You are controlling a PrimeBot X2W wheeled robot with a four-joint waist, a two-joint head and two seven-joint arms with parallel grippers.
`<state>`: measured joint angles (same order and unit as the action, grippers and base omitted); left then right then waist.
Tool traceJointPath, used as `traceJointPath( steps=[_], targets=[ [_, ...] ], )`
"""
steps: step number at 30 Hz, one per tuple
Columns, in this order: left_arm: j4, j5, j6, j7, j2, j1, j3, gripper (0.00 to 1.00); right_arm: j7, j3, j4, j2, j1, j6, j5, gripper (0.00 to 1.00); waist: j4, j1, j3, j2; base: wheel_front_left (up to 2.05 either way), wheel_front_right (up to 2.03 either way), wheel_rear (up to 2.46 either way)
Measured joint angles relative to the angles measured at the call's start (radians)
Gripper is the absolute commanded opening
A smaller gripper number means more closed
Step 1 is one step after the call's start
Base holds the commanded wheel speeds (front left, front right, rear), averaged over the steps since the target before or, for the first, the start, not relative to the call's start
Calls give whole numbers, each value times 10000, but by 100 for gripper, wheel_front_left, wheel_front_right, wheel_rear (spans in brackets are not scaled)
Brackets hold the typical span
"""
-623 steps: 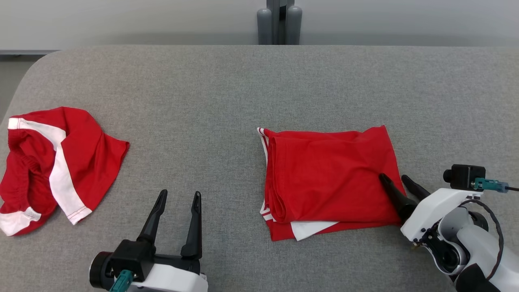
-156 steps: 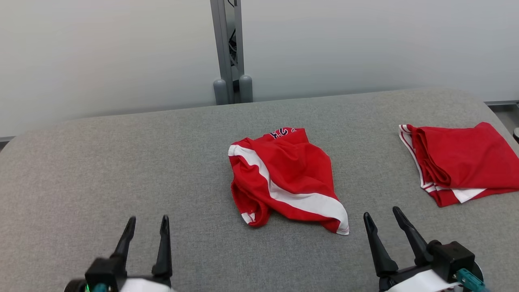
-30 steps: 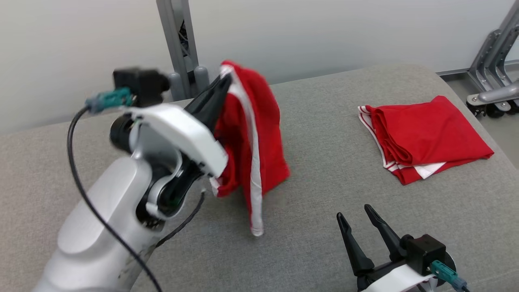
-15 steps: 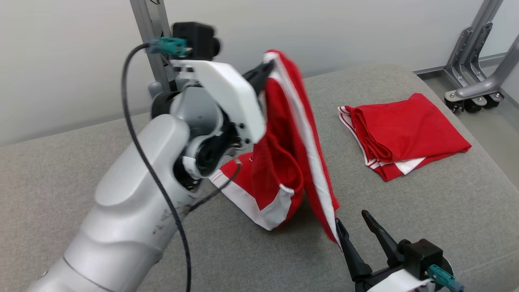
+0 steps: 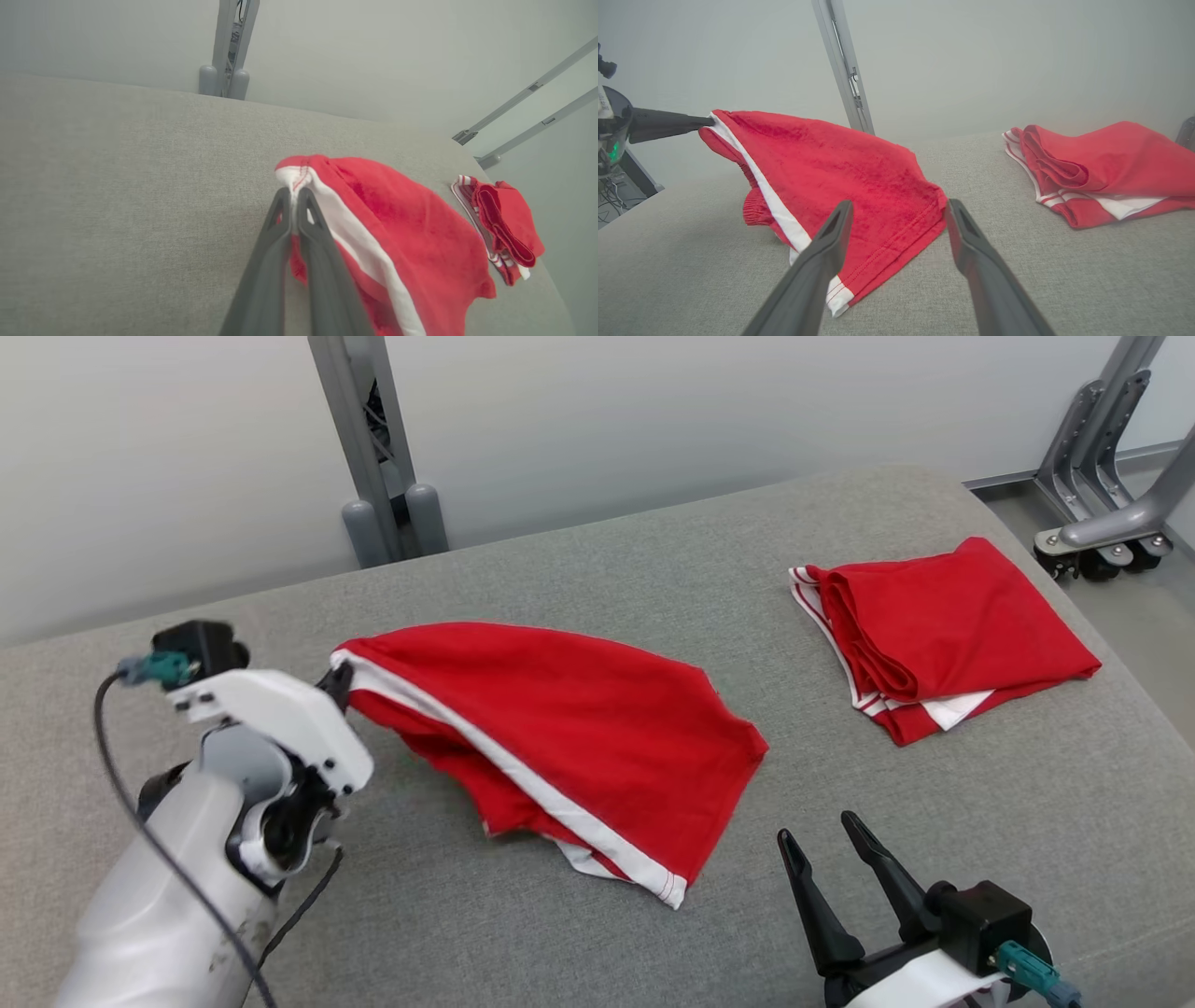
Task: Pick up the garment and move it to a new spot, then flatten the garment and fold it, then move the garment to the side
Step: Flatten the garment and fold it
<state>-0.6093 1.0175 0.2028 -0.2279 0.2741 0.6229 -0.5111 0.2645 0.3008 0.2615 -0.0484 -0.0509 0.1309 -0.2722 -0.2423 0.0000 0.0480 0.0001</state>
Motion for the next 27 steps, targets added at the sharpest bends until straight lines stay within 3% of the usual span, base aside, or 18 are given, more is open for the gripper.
traceJointPath(
  steps=[4, 9, 13, 14, 15, 16, 17, 27],
  targets=[
    [224, -144, -445, 1143, 378, -852, 159, 0, 0, -59, -59, 0, -12, 0, -2, 100, 133, 0, 131, 0, 0, 0, 0],
    [495, -813, -522, 2884, 748, -1957, 115, 0, 0, -50, -56, -2, -57, 0, 2, 100, 372, 0, 277, 0, 0, 0, 0],
    [334, -1016, -646, 4171, 631, -2426, 228, 0, 0, 61, 23, 2, -129, 0, 17, 100, 590, 0, 375, 0, 0, 0, 0],
    [203, -1281, -713, 4535, 587, -2518, 190, 31, -2, 105, 40, -2, -177, 0, 35, 100, 677, 0, 415, 0, 0, 0, 0],
    [159, -1392, -708, 4673, 560, -2523, 245, 42, 0, 104, 44, -4, -195, 0, 42, 100, 722, 0, 427, 0, 0, 0, 0],
    [132, -1517, -696, 4765, 556, -2530, 286, 84, 0, 105, 46, 2, -212, 0, 71, 100, 765, 0, 435, 0, 0, 0, 0],
    [138, -1714, -681, 4813, 560, -2568, 345, 100, 0, 113, 56, 2, -214, 0, 94, 100, 808, 0, 436, 0, 0, 0, 0],
    [2359, -4140, -29, 4892, 531, -4369, 1563, 100, 0, 232, 385, -2, -193, 0, 15, 100, 1196, 0, 256, -1, 0, 0, 0]
  ],
)
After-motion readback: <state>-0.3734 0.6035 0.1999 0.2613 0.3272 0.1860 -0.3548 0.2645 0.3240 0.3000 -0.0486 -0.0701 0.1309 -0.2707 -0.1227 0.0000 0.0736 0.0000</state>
